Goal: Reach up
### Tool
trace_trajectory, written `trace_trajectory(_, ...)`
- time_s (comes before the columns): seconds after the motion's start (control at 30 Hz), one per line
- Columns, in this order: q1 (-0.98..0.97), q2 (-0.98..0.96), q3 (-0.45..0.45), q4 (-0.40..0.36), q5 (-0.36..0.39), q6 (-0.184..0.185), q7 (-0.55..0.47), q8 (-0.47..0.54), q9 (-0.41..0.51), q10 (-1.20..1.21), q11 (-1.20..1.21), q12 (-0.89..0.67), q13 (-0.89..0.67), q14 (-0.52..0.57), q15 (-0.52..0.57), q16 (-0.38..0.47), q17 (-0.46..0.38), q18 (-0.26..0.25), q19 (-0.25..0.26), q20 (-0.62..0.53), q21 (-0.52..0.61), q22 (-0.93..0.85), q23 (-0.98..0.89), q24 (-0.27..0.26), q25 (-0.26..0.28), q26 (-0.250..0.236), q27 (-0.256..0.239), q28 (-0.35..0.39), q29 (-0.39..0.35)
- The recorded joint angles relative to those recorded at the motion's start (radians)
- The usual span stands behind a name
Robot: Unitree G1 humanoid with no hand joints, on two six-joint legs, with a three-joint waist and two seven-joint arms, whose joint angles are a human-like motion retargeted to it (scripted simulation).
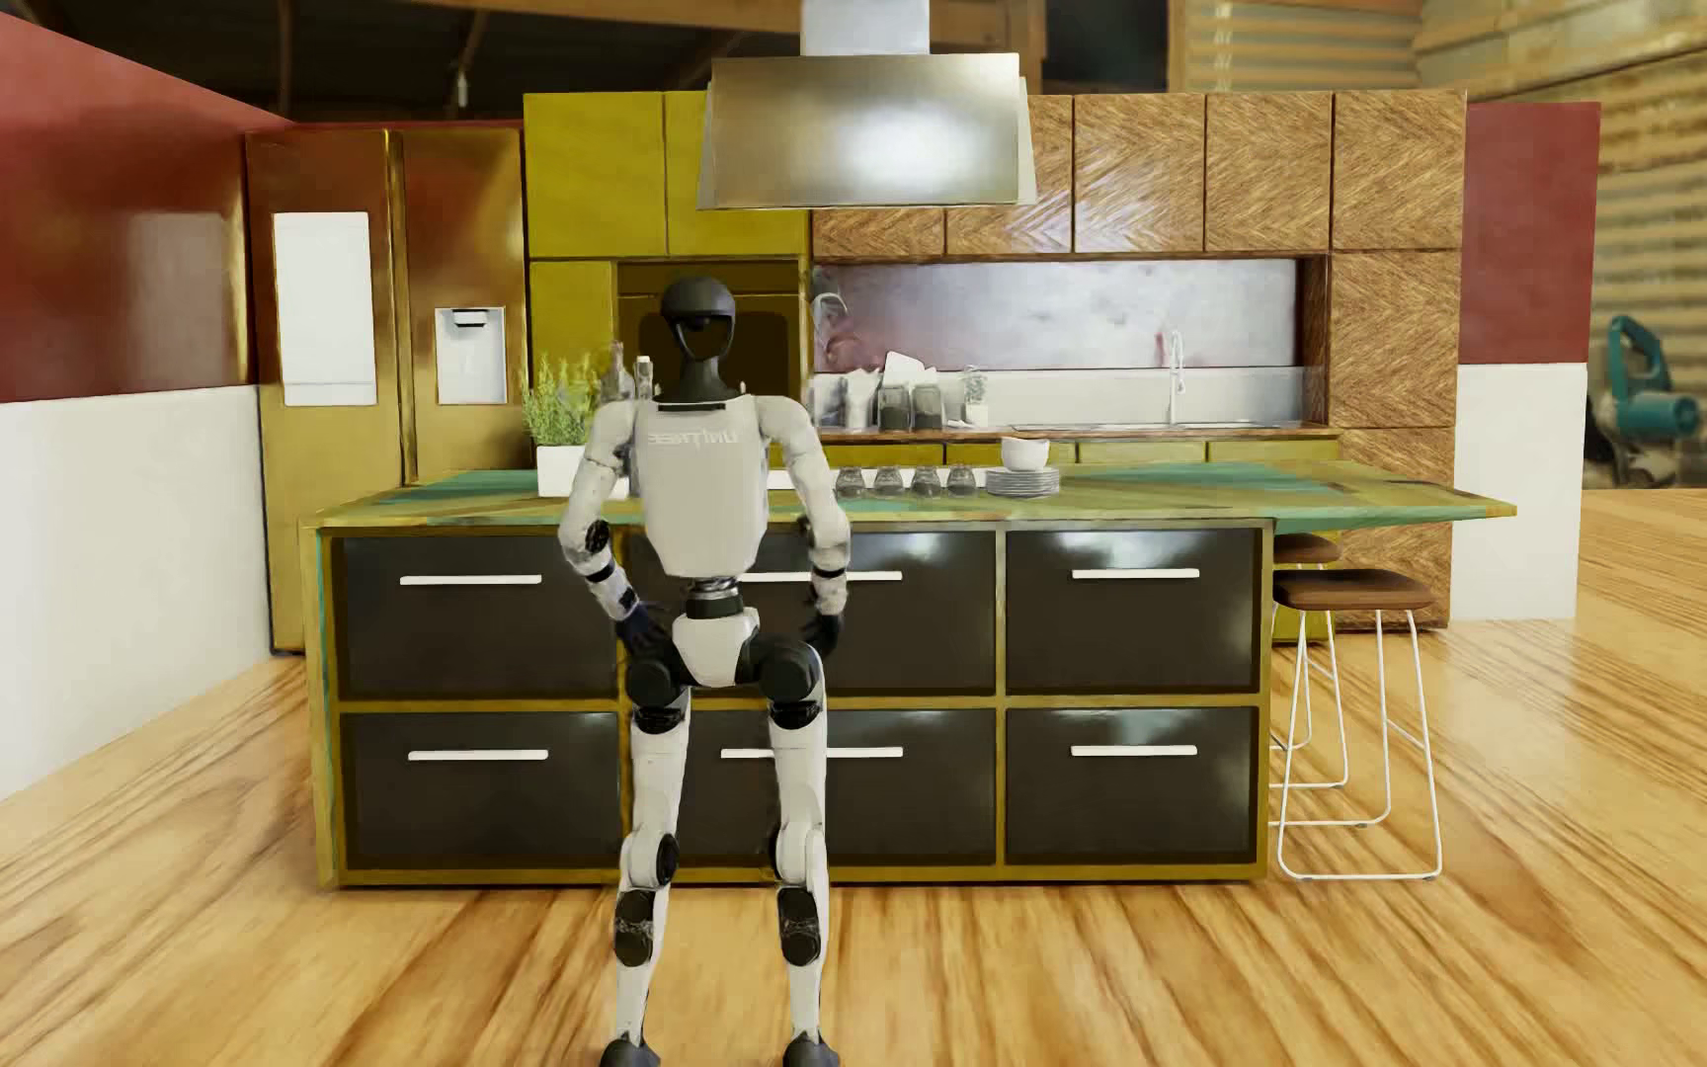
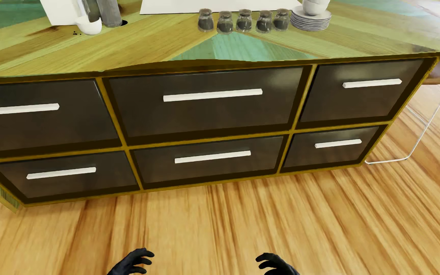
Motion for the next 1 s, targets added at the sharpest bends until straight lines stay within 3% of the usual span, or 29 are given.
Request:
trace_trajectory(0.03, 0.011, -0.005, 0.013, 0.009, 0.006, 0.005, 0.000, 0.000, -0.008, -0.008, 0.002, 0.005, -0.001, -0.003, -0.014, -0.003, 0.001, 0.000, 0.000, 0.019, 0.004, 0.004, 0.005, 0.000, 0.000, 0.000, 0.000, 0.000, 0.000)
trace_trajectory(0.07, 0.011, -0.010, 0.016, 0.010, 0.008, 0.002, 0.000, 0.000, -0.011, -0.009, 0.015, -0.005, 0.006, -0.003, -0.027, 0.005, 0.003, 0.000, 0.000, -0.063, -0.005, 0.003, 0.010, 0.000, 0.000, 0.000, 0.000, 0.000, 0.000)
trace_trajectory(0.33, 0.014, -0.005, 0.016, 0.010, 0.007, 0.001, 0.000, 0.000, -0.008, -0.008, 0.011, -0.018, -0.017, -0.002, -0.026, 0.010, 0.010, 0.000, 0.000, -0.065, -0.019, -0.007, 0.023, 0.000, 0.000, 0.000, 0.000, 0.000, 0.000)
trace_trajectory(0.6, 0.012, -0.012, 0.029, 0.011, 0.007, 0.019, 0.000, 0.000, -0.011, -0.010, 0.017, -0.221, -0.231, 0.010, -0.027, 0.073, -0.053, 0.000, 0.000, -0.153, -0.039, -0.063, -0.028, 0.000, 0.000, 0.000, 0.000, 0.000, 0.000)
trace_trajectory(0.7, 0.018, -0.008, 0.046, 0.009, 0.007, 0.024, 0.000, 0.000, -0.008, -0.012, 0.012, -0.442, -0.428, 0.015, -0.016, 0.149, -0.127, 0.000, 0.000, -0.181, -0.075, -0.129, -0.071, 0.000, 0.000, 0.000, 0.000, 0.000, 0.000)
trace_trajectory(0.83, 0.023, -0.005, 0.060, 0.007, 0.007, 0.029, 0.000, 0.000, -0.010, -0.012, 0.011, -0.851, -0.803, 0.018, -0.010, 0.266, -0.269, 0.000, 0.000, -0.184, -0.109, -0.146, -0.065, 0.000, 0.000, 0.000, 0.000, 0.000, 0.000)
trace_trajectory(1.0, 0.029, -0.003, 0.076, -0.002, 0.007, 0.026, 0.000, 0.000, -0.021, -0.015, 0.012, -1.424, -1.408, 0.023, -0.007, 0.433, -0.493, 0.000, 0.000, -0.349, 0.097, -0.052, 0.042, 0.000, 0.000, 0.000, 0.000, 0.000, 0.000)
